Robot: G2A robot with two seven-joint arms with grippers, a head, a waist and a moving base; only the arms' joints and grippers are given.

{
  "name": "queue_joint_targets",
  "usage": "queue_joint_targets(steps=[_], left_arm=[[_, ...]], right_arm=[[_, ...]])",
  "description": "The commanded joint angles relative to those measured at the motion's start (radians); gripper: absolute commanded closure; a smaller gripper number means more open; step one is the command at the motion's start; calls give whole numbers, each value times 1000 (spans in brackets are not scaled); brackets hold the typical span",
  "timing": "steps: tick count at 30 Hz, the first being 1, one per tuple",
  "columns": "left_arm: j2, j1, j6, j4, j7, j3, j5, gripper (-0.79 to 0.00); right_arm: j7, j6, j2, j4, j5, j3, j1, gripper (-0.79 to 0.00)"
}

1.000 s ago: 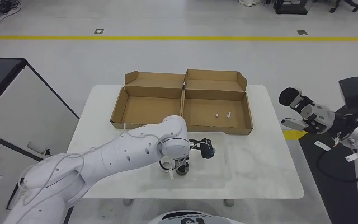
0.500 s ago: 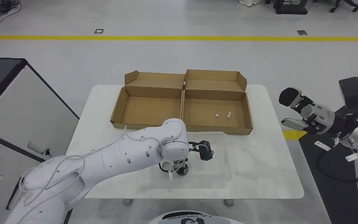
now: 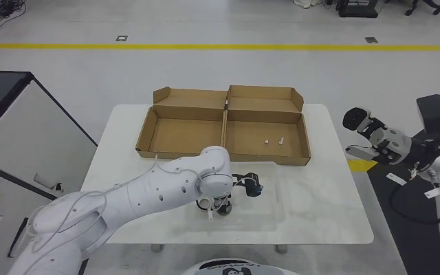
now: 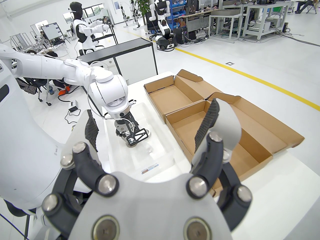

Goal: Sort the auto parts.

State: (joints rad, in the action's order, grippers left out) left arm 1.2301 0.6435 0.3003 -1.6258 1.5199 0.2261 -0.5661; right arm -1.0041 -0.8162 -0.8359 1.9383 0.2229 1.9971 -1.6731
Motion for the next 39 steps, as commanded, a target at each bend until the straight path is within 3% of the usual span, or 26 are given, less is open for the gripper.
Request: queue_joint_targets(steps=[1, 8, 13, 21, 29, 39], left_arm=[[1, -3, 0, 6, -1, -3, 2, -323], [0, -1, -12, 13, -14, 14, -6, -268], [-2, 6, -4, 9, -10, 21, -8, -268], [-8, 18, 13, -6, -13, 22, -15, -354], [-8, 12, 20, 0, -20, 15, -14, -286], [-8, 12, 21, 1, -21, 13, -15, -311]], right_arm=[[0, 0, 0, 0, 0, 0, 0, -785], [0, 0, 0, 0, 0, 0, 0, -785], [0, 0, 0, 0, 0, 0, 0, -785], [0, 0, 0, 0, 0, 0, 0, -785], [0, 0, 0, 0, 0, 0, 0, -785], [0, 0, 0, 0, 0, 0, 0, -785]])
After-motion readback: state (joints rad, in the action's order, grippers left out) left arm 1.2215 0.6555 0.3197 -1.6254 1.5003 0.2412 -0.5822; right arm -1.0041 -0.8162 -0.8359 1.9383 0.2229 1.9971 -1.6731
